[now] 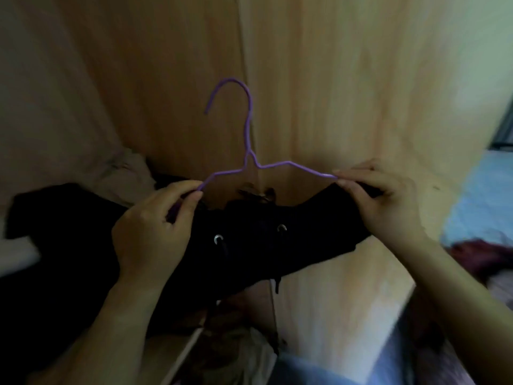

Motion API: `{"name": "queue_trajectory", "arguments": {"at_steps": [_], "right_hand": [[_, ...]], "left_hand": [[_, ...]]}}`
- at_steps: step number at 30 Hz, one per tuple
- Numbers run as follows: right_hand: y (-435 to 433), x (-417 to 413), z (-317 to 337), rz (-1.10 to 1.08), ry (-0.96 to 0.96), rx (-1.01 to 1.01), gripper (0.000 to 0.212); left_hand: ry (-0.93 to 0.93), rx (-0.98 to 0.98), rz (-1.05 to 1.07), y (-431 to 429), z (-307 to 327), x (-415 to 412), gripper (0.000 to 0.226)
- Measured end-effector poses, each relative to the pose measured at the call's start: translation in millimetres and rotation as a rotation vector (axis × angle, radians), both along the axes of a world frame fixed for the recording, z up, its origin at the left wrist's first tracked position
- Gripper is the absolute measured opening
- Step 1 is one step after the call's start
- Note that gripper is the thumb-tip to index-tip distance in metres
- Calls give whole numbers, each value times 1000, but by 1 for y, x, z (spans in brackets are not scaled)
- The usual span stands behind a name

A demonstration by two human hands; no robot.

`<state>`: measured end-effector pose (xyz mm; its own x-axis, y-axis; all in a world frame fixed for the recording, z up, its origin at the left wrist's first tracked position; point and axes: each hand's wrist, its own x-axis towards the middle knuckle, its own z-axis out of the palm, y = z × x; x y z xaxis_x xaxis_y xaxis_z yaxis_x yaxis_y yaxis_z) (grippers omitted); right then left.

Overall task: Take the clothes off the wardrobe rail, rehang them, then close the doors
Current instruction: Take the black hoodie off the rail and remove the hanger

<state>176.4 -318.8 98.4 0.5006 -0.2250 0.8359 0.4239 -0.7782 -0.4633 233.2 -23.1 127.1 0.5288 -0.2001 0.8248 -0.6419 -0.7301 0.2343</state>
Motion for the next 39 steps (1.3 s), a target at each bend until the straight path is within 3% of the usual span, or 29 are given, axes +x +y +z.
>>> {"name": "queue_trajectory", "arguments": {"at_steps": [9,19,26,34,39], "right_hand": [[-106,-169,-46,-259,50,80,16],[-240,-436,-111,-645,167,201,13],[-296,-591,-123,-926,183,305,16],[-378,-669,-121,-1106,155,278,14],[-468,-657,-124,-1082,179,258,16]], "left_hand": [[113,1,-285,-134,-33,-93,16],[252,75,-721,-347,-89,-261,13],[356,100,-1024,-483,-109,-369,14],[413,118,-1197,-611,-119,-432,19],[483,78,-1140,-692,-129,-423,15]]}}
